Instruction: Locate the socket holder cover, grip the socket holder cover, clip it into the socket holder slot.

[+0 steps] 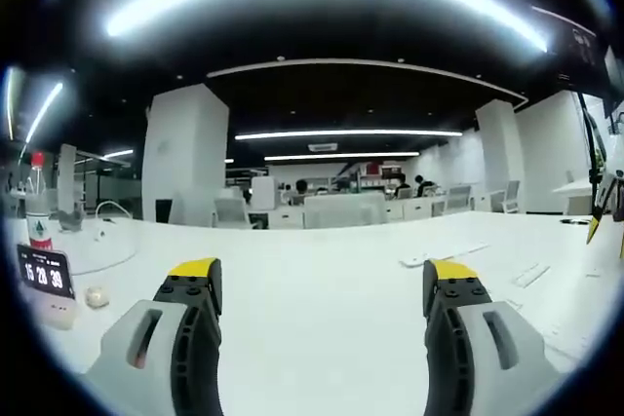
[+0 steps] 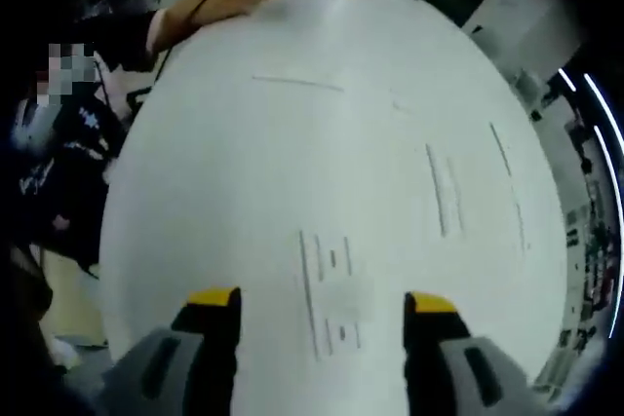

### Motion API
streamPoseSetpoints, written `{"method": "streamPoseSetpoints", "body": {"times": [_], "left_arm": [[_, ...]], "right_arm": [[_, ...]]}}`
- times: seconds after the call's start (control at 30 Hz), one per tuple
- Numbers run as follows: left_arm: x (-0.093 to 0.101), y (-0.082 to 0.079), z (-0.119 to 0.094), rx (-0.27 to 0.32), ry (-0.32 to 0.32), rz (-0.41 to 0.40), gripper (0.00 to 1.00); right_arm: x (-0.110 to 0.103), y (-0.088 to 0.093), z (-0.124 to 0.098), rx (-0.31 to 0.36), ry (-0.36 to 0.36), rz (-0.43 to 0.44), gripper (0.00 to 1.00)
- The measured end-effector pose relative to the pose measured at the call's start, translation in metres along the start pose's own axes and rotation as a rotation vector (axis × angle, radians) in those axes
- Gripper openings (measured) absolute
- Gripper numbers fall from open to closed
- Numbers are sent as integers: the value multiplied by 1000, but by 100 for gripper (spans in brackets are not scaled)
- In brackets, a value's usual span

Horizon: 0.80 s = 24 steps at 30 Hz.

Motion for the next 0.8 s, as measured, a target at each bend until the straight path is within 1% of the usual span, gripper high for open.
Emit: {"method": "streamPoseSetpoints", "body": {"times": [0.17,0.27,0.37,0.4,0.5,0.57,0.63,0.7,0.8], "left_arm": [[2,-1,0,-1,7,-1,83],[1,-1,0,2,7,-2,83],[1,-3,0,6,9,-4,83],[1,-3,0,8,10,-5,83],[2,-3,-1,11,10,-10,83],[3,-1,1,-4,16,10,83],[4,0,1,-7,20,18,83],[4,0,2,-9,21,16,83],[4,1,2,-13,19,19,83]], "right_arm": [[1,3,4,-53,-17,-1,68],[-1,2,6,-74,-46,7,67],[1,3,11,-107,-58,4,65],[1,4,11,-114,-74,20,65],[2,5,12,-120,-94,32,65],[1,7,14,-130,-126,55,64],[3,8,15,-142,-139,71,64],[3,8,15,-151,-156,70,63],[3,7,16,-166,-160,57,63]]}}
Point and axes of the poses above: the point that each gripper's makers call its tool centre point, and the gripper's own axes: z roughly forward along the fingers, x roughly to its right, y roughly out of its underside, the point moved 2 cm from there along -z, roughly backward along the fingers, and after that the axes turned 15 degrees about z, right-handed, at the moved point
